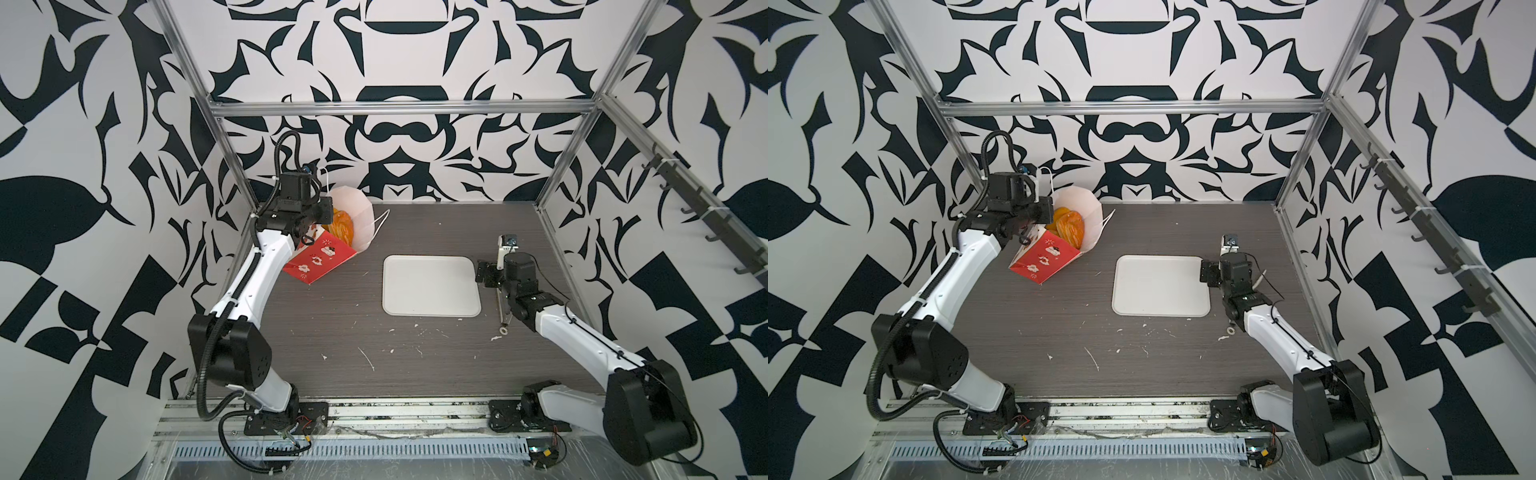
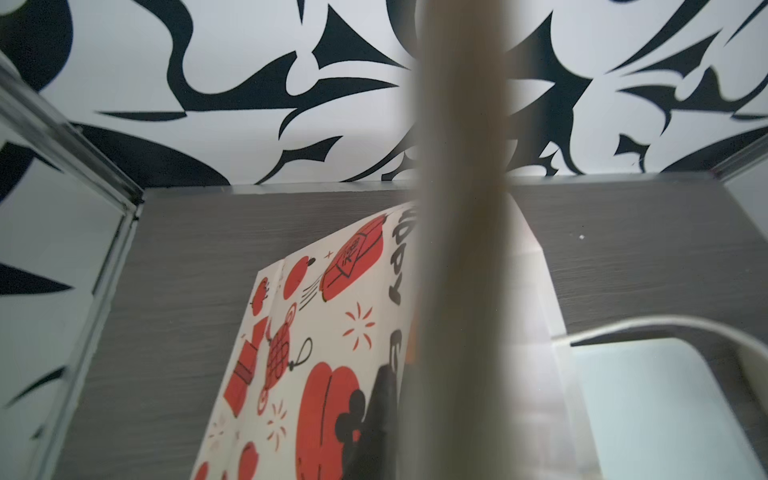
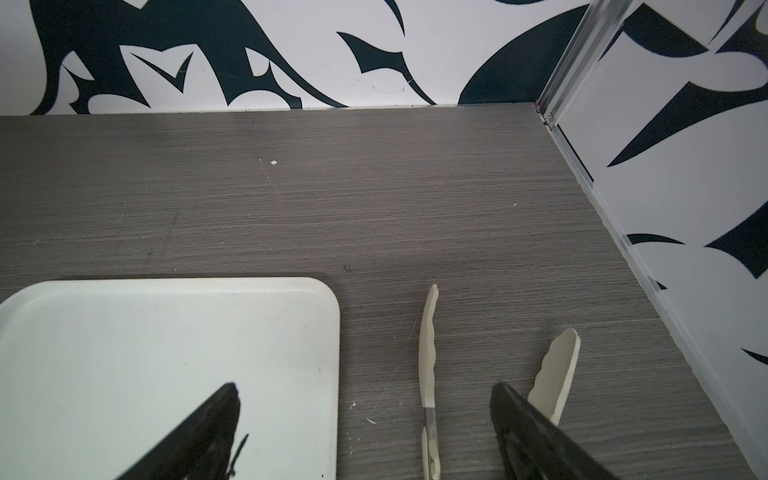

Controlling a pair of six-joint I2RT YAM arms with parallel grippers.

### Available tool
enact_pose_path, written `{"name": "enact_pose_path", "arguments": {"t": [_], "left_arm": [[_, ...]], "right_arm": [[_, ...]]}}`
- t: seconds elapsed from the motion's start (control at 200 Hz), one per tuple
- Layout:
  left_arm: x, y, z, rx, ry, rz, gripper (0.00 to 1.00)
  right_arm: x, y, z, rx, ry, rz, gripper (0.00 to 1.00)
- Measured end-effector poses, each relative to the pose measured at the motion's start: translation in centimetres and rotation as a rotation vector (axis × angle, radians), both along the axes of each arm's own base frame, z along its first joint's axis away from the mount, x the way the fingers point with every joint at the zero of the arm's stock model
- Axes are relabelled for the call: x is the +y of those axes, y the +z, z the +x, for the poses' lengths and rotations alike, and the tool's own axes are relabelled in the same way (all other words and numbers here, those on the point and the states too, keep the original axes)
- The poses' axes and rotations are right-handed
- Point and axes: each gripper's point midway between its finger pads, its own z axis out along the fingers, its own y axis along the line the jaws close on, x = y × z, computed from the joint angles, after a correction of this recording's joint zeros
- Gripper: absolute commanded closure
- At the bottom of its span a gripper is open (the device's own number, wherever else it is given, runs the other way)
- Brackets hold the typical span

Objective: Take the fake bread out of the paper bag
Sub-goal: 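Grip the bag rim with the left gripper and tip the bag toward the tray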

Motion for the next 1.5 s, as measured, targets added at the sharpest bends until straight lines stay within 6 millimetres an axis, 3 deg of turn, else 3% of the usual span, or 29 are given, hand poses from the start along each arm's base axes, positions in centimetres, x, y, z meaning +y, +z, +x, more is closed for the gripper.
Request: {"name": "enact_pose_path", "arguments": {"t": [0.135,0.39,0.6,0.705,0.785,0.905,1.12,1.295,1.5], "left_arm": [[0.0,-0.5,2.4,-0.002,-0.09,0.002,1.0],[3.8,1.0,7.3,-0.048,-0.142,0.009,1.0],[2.4,3.1,10.8,-0.107,-0.263,0.068,1.0],[1.7,2.8,11.3,-0.116,-0.314,0.088,1.0],[0.9,1.9,11.2,-0.103,-0.349,0.093,1.0],[-0.2,-0.8,10.5,-0.074,-0.39,0.099,1.0],[-4.3,-2.7,7.6,-0.071,-0.487,0.103,1.0],[-7.2,-6.3,5.5,-0.01,-0.547,0.115,1.0],[-8.2,-10.0,1.7,0.053,-0.553,0.131,1.0]], "right_arm": [[0.1,0.0,0.0,0.001,0.005,0.003,0.04],[0.2,-0.3,-0.1,0.011,0.009,0.003,0.05],[0.3,-0.4,-0.2,0.019,0.019,0.008,0.05],[0.6,-0.6,-0.2,0.025,0.031,0.014,0.05],[0.7,-0.7,-0.4,0.03,0.038,0.017,0.05],[0.8,-0.9,-0.5,0.038,0.047,0.022,0.05],[1.2,-1.0,-0.5,0.044,0.062,0.034,0.05],[1.5,-1.8,-0.5,0.067,0.064,0.054,0.05],[1.5,-3.5,-0.5,0.114,0.051,0.064,0.05]]}}
